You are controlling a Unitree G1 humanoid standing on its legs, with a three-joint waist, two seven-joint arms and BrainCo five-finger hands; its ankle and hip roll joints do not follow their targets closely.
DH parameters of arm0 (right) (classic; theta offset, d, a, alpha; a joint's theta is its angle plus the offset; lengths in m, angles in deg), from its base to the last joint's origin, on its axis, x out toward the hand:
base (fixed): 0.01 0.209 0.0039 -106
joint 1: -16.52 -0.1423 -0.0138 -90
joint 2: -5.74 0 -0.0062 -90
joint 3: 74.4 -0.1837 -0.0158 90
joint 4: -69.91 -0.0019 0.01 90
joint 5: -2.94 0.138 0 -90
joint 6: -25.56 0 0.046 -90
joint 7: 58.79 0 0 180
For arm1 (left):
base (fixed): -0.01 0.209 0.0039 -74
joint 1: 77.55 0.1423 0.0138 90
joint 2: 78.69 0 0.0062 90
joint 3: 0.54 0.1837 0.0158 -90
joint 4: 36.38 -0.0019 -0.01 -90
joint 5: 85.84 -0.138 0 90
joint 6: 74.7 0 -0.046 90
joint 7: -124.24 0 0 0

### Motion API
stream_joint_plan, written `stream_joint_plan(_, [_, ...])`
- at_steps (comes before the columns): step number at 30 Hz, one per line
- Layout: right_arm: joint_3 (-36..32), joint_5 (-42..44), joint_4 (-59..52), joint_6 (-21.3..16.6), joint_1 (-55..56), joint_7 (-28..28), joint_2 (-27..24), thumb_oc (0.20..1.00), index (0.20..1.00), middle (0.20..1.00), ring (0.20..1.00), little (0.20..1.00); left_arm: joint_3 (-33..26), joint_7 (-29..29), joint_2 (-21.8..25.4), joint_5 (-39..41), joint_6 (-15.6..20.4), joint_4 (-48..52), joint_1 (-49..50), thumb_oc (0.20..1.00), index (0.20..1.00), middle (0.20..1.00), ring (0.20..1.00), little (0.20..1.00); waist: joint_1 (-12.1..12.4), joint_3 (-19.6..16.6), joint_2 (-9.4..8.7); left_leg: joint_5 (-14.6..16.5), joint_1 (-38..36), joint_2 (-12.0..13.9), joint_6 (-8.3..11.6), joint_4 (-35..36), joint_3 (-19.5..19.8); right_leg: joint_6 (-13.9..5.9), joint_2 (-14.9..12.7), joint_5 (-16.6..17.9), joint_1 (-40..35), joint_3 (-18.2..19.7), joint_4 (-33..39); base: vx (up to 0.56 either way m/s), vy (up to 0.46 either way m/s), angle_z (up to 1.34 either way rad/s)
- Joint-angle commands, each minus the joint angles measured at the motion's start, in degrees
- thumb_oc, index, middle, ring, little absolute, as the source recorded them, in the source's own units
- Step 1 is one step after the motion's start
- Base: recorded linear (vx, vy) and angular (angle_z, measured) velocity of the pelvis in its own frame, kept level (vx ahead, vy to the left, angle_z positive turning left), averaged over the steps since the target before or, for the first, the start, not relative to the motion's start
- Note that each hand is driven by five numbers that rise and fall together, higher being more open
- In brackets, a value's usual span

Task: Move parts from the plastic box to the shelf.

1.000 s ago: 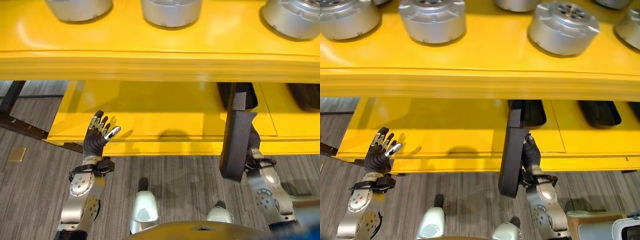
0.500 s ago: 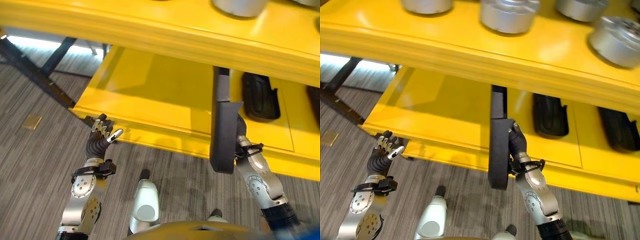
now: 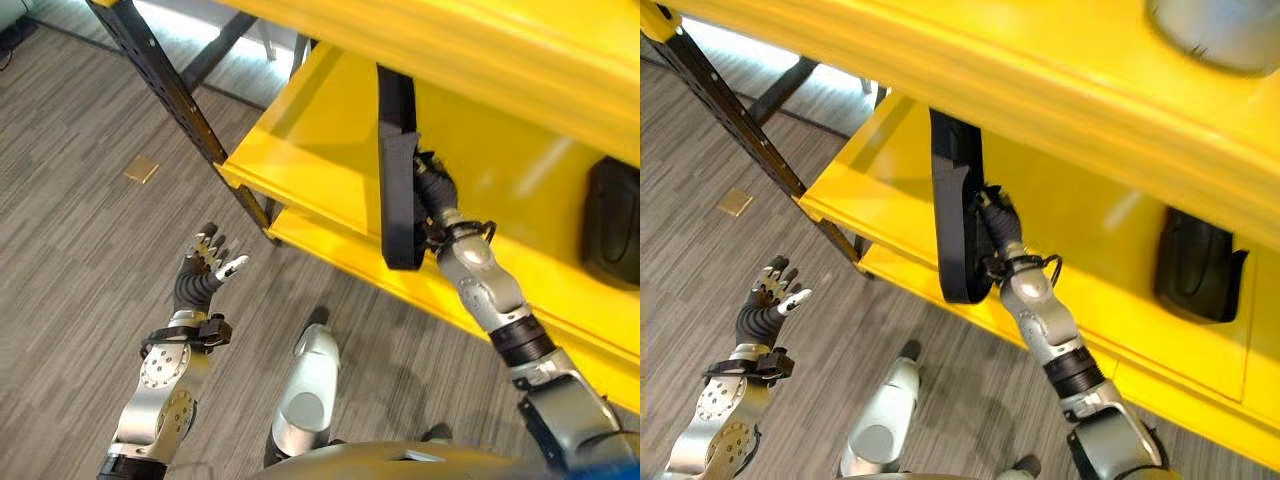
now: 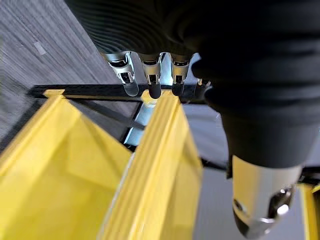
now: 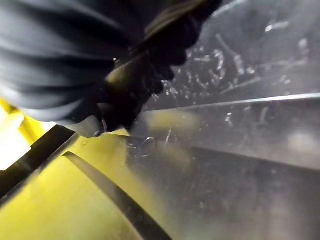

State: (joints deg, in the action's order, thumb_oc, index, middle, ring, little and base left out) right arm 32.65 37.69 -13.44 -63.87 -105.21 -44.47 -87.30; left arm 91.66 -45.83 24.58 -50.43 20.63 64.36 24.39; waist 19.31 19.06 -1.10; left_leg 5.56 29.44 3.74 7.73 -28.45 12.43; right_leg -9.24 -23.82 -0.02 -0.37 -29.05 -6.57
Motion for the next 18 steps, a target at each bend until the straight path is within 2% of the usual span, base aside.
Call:
stream_joint_plan(1, [-4.2,-0.6,-2.1,-4.9,-10.2,3.1,-3.0,0.2,0.2,0.2,0.2,0.2,0.5,0.8,3.5,0.3,3.2,5.3,-1.7,1.0,1.0,1.0,1.0,1.0,0.0,0.9,0.86,0.1,-3.6,2.3,-1.25,4.8,-3.3,-1.67,-4.5,-6.1,2.5,2.8,-12.5,-0.1,0.064,-0.25])
stream_joint_plan(5, [-5.3,-3.7,0.5,-4.8,-20.0,7.2,-8.6,0.2,0.2,0.2,0.2,0.2,2.0,1.5,3.2,1.5,3.8,6.8,-1.6,1.0,1.0,1.0,1.0,1.0,-1.2,3.9,2.46,1.6,0.5,2.6,-1.62,-0.5,-4.5,-1.05,-5.6,-8.6,9.5,7.0,-19.8,-0.12,0.09,-0.22])
stream_joint_plan(10, [-7.1,-3.0,6.0,-5.6,-26.3,10.7,-13.0,0.2,0.2,0.2,0.2,0.2,4.6,1.9,2.6,2.2,4.2,7.7,-2.1,1.0,1.0,1.0,1.0,1.0,-2.9,6.3,3.72,2.7,5.2,2.4,-2.05,-4.8,-4.9,-0.49,-6.2,-10.4,15.5,9.5,-25.1,-0.09,0.047,-0.09])
stream_joint_plan(18, [-7.5,-0.1,16.1,-6.9,-34.9,14.1,-16.9,0.2,0.2,0.2,0.2,0.2,7.0,3.3,2.0,3.3,5.2,8.1,-3.8,1.0,1.0,1.0,1.0,1.0,-4.3,9.3,3.69,2.3,8.8,2.7,-2.1,-5.9,-5.5,-0.11,-6.0,-10.6,21.1,11.2,-27.5,-0.05,0.004,-0.07])
